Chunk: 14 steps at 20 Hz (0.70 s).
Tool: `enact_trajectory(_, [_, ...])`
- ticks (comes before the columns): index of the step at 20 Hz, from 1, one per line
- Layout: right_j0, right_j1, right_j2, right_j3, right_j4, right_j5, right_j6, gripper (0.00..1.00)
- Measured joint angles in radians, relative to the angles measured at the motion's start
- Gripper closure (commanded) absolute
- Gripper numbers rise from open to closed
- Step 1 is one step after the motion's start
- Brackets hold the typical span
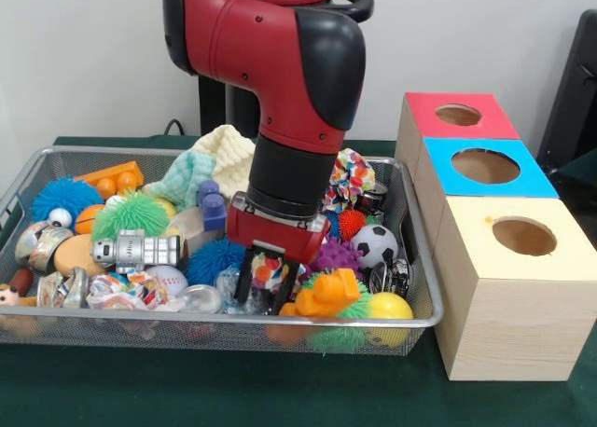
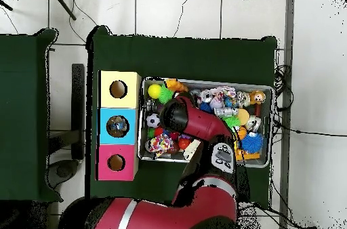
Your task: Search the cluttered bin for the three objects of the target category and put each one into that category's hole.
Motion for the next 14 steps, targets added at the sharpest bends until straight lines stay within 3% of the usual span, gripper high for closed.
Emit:
enact_trajectory(7, [-0.02,-0.043,0.014,0.003,0.0,0.091,0.0,0.0])
enact_trajectory(14, [-0.051,-0.064,0.046,0.005,0.0,0.096,0.0,0.0])
